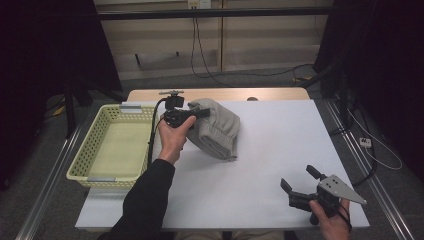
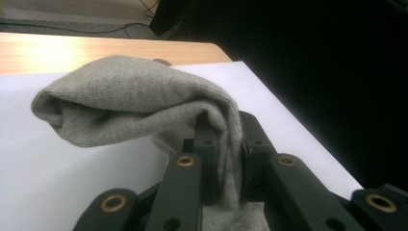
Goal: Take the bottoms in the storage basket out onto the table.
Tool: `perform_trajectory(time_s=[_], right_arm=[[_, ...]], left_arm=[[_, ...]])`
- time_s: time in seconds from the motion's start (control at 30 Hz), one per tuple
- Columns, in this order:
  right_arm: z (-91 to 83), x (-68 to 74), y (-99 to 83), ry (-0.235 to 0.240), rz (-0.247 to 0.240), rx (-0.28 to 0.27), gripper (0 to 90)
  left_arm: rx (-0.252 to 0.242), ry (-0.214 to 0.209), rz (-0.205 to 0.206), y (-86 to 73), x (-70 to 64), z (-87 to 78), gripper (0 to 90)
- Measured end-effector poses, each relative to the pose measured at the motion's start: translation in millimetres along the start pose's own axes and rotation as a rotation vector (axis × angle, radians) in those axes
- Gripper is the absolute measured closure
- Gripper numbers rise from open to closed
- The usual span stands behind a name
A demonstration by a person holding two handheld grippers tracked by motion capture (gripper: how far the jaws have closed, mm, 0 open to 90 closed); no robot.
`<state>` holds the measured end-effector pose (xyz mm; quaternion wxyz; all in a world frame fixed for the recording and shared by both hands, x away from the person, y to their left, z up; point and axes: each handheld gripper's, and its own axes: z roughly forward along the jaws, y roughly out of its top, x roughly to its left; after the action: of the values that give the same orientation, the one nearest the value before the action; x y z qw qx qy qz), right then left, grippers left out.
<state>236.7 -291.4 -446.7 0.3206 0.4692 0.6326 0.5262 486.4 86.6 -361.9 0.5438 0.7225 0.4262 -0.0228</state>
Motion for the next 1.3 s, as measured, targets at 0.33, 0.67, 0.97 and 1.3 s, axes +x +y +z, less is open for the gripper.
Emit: perform_trajectory(time_s=[0.33,0.67,0.97,1.3], right_arm=[[0.2,0.4,-0.1,0.002,-0.002,0.0,0.9],[0.4,0.4,0.0,0.003,-0.001,0.003,0.9],[0.7,0.5,-0.1,0.004,0.0,0.003,0.9],[0.8,0.3,-0.1,0.003,-0.002,0.003,0.9]], left_arm=[[0.014,0.013,0.038,8.8,-5.3,-7.4,81.3],[0.025,0.015,0.09,18.7,-11.1,-16.4,81.8],[0.014,0.023,0.113,28.5,-14.1,-28.4,82.5],[0.008,0.042,0.135,37.9,-15.5,-43.2,82.8]])
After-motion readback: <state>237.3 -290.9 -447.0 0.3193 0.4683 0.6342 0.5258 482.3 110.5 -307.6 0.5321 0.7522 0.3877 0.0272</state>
